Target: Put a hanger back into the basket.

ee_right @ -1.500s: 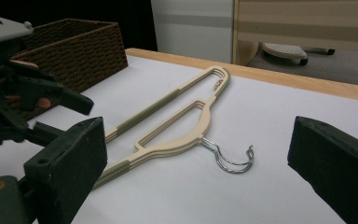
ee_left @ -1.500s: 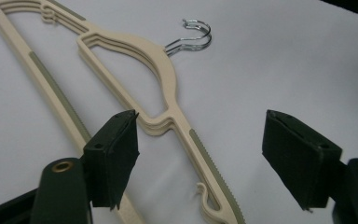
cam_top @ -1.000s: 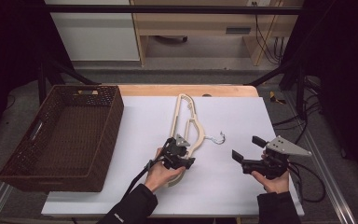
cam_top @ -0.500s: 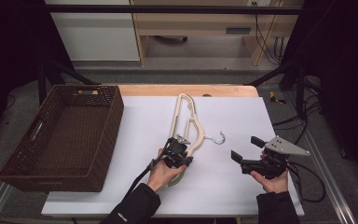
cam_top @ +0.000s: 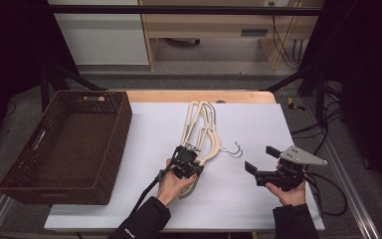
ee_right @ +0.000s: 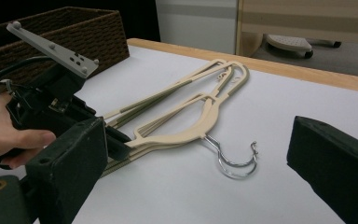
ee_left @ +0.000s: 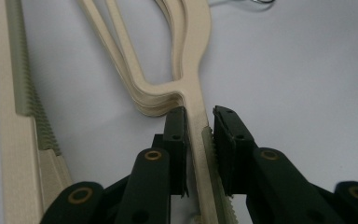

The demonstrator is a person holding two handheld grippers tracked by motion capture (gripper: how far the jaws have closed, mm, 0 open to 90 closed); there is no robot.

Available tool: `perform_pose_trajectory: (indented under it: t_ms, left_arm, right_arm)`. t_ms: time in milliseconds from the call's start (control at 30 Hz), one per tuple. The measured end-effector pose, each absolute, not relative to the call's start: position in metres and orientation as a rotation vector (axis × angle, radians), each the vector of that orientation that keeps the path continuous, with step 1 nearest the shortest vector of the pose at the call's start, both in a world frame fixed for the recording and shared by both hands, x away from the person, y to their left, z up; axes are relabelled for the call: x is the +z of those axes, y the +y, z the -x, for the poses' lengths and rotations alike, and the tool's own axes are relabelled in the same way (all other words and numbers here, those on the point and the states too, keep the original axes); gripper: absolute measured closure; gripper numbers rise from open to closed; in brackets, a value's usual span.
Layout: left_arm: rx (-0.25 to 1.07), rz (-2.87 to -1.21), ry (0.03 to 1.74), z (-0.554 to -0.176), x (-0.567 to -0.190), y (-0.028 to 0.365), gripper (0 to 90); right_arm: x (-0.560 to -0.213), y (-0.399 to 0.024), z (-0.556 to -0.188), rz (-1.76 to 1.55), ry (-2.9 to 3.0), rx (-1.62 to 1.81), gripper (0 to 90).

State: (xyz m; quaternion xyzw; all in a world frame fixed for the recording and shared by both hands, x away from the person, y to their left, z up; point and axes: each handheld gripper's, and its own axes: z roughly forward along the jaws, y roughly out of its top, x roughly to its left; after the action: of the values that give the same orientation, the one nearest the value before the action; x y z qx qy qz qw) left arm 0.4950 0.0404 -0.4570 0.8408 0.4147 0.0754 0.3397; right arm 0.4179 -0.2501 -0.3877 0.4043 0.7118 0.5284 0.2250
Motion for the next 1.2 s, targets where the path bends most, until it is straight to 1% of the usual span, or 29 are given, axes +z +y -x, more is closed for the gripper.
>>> perform_pose_trajectory:
  t_ms: [67,133,333,633,767,867,1033,1200]
  left_arm:
    - [0.226,-2.185,1.083,-0.493,-0.454,0.041,77.7]
    - [0.21,-2.194,1.071,-0.493,-0.452,0.044,79.3]
    - [0.245,-2.207,1.042,-0.489,-0.448,0.046,79.5]
    - [0.262,-2.184,0.992,-0.482,-0.436,0.058,79.6]
    - [0.275,-2.183,0.966,-0.479,-0.431,0.062,79.6]
    - [0.276,-2.179,0.956,-0.477,-0.428,0.065,79.6]
    - [0.265,-2.171,0.951,-0.477,-0.426,0.07,79.6]
    - [0.261,-2.165,0.947,-0.477,-0.426,0.074,79.6]
  right_arm:
    - [-0.388,-0.249,-0.418,-1.113,1.966,1.458,5.3]
    - [-0.389,-0.248,-0.419,-1.118,1.966,1.459,5.3]
    - [-0.391,-0.244,-0.42,-1.113,1.981,1.452,5.6]
    - [-0.399,-0.235,-0.424,-1.08,2.038,1.427,11.4]
    - [-0.405,-0.23,-0.431,-1.071,2.066,1.418,18.2]
    - [-0.411,-0.224,-0.441,-1.074,2.094,1.375,21.0]
    - [-0.422,-0.209,-0.465,-1.077,2.16,1.323,31.7]
    - [-0.436,-0.196,-0.486,-1.07,2.227,1.249,44.6]
